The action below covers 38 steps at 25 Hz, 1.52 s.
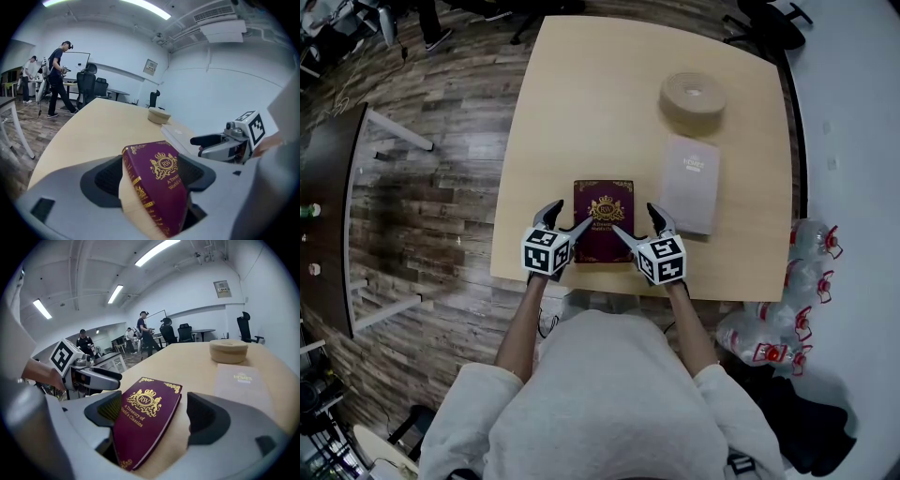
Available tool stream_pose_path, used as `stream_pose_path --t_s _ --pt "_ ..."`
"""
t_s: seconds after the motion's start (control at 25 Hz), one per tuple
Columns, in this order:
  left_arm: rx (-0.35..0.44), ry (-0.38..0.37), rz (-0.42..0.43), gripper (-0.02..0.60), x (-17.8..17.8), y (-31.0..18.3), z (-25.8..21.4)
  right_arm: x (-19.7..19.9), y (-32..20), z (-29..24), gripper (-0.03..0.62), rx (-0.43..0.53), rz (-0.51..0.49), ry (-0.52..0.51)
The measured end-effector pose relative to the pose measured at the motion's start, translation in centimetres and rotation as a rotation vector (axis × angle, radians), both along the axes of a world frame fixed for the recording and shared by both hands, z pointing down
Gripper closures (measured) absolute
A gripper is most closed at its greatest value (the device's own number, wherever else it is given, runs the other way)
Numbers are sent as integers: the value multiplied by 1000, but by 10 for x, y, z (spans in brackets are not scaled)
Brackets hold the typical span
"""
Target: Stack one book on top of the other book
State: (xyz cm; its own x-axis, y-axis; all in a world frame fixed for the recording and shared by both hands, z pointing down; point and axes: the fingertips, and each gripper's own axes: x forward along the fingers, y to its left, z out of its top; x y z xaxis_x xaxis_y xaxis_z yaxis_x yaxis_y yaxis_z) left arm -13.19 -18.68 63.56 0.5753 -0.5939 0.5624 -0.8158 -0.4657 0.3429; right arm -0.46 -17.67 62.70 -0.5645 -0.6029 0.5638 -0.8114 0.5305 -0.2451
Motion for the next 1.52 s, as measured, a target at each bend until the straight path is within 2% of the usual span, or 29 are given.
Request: stream_pose_path --t_s 0.44,0.76,1.52 --pt "-75 -6 10 217 1 9 28 -3 7 29 171 -91 -12 0" --pt "-97 12 10 215 4 12 33 -10 19 47 168 -163 -43 -7" --pt "-192 29 46 212 12 26 58 -24 36 71 164 -252 -53 -36"
